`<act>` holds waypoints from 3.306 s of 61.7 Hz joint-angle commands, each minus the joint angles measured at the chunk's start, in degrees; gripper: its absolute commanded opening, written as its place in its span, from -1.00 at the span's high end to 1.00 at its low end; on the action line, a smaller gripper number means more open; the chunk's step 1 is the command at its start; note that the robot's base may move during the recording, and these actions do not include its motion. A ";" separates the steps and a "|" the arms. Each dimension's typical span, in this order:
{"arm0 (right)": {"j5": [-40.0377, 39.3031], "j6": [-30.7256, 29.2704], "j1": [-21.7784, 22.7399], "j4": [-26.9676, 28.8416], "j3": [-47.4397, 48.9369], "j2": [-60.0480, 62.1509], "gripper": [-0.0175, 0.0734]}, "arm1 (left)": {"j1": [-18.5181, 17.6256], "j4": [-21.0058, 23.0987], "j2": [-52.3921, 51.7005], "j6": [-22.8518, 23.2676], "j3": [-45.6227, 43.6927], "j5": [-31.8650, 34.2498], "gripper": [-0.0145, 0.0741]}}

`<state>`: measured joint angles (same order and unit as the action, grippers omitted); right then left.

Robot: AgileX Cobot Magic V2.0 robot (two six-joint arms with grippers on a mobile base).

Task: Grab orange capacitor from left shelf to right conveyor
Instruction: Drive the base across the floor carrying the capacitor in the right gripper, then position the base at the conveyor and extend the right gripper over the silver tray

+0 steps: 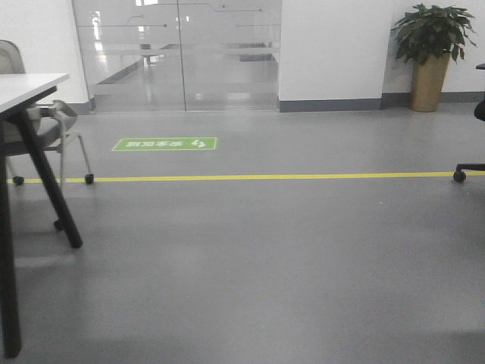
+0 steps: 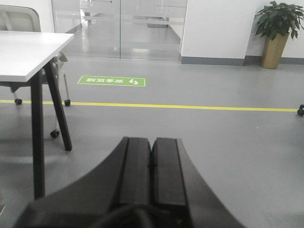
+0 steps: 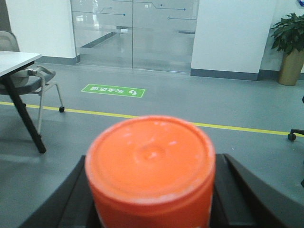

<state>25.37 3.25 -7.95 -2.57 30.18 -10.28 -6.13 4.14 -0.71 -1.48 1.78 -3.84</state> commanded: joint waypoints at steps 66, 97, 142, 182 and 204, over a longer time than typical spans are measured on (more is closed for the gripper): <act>-5.19 -0.15 0.14 -0.67 1.59 -0.77 0.38 | -0.31 0.10 -0.64 0.08 -0.27 5.09 0.96; -5.19 -0.15 0.14 -0.67 1.59 -0.77 0.38 | -0.31 0.10 -0.64 0.08 -0.27 5.09 0.96; -5.19 -0.15 0.14 -0.67 1.59 -0.77 0.38 | -0.21 0.10 -0.64 0.08 -0.27 5.09 0.96; -5.19 -0.15 0.14 -0.67 1.59 -0.77 0.38 | -0.21 0.10 -0.64 0.08 -0.27 5.09 0.96; -5.19 -0.15 0.14 -0.67 1.59 -0.77 0.38 | -0.21 0.10 -0.64 0.08 -0.27 5.09 0.96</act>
<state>25.37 3.25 -7.95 -2.57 30.18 -10.28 -6.13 4.14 -0.71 -1.48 1.78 -3.84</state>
